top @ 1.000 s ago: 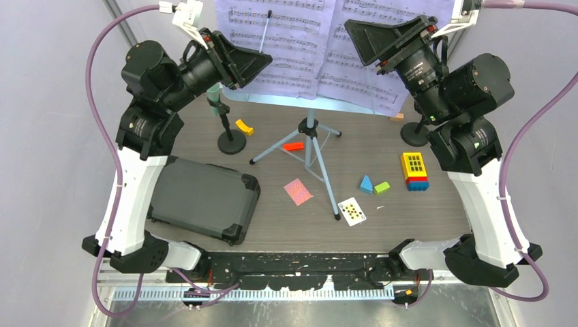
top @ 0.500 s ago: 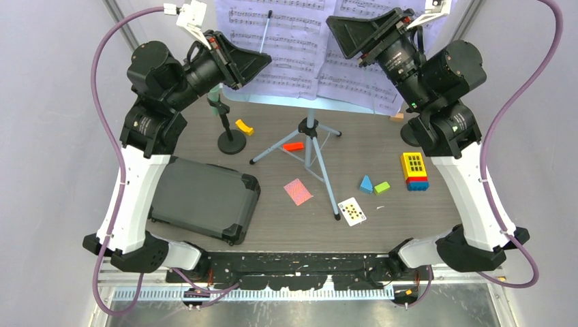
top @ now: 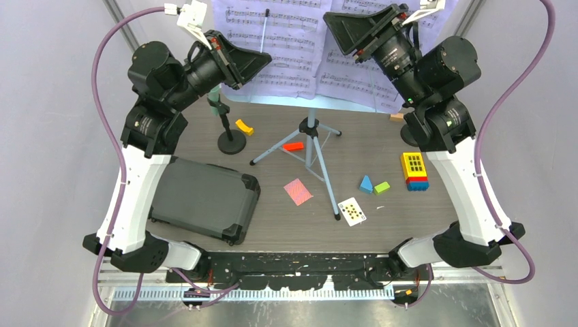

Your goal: Pack up the instrument practice props

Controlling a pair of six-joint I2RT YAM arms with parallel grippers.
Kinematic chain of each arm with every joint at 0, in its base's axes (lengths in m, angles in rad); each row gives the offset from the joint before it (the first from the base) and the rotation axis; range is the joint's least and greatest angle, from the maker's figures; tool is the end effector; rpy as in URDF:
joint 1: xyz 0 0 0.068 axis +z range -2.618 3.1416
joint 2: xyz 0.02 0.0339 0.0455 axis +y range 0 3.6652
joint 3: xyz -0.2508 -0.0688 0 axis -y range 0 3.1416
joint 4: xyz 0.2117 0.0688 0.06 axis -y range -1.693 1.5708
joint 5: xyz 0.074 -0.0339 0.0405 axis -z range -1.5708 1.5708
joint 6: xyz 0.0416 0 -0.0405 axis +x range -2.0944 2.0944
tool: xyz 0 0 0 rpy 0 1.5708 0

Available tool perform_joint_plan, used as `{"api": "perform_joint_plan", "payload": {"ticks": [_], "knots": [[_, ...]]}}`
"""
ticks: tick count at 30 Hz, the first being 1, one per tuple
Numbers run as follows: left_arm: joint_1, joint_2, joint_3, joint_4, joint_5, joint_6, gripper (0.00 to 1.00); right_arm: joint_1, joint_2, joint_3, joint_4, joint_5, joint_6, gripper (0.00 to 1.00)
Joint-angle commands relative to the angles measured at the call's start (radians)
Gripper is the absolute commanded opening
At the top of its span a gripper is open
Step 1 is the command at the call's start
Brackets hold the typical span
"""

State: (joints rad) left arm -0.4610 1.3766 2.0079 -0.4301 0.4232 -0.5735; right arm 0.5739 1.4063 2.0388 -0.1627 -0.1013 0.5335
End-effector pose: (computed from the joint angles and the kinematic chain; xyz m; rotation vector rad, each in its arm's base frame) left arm 0.1865 -0.1117 0.5553 0.2968 1.4570 -1.1393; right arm 0.1800 0.1214 0.5867 -0.1191 1.1571 1.0431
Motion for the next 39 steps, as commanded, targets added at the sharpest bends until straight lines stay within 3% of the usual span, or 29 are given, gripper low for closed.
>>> {"api": "perform_joint_plan", "payload": {"ticks": [1,10,23,31,39], "knots": [[-0.004,-0.022,-0.011,0.073,0.011,-0.025,0.00,0.004,0.011,0.040,0.061,-0.048,0.015,0.45],[-0.004,-0.027,-0.026,0.087,0.018,-0.033,0.00,0.004,0.031,0.051,0.061,-0.057,0.023,0.44],[-0.004,-0.042,-0.056,0.125,0.037,-0.040,0.00,0.004,0.051,0.061,0.074,-0.069,0.026,0.17],[-0.004,-0.101,-0.133,0.229,0.064,-0.036,0.00,0.004,0.020,-0.004,0.136,-0.065,0.007,0.01],[-0.004,-0.158,-0.195,0.301,0.052,-0.017,0.00,0.004,-0.027,-0.063,0.235,-0.080,-0.015,0.00]]}}
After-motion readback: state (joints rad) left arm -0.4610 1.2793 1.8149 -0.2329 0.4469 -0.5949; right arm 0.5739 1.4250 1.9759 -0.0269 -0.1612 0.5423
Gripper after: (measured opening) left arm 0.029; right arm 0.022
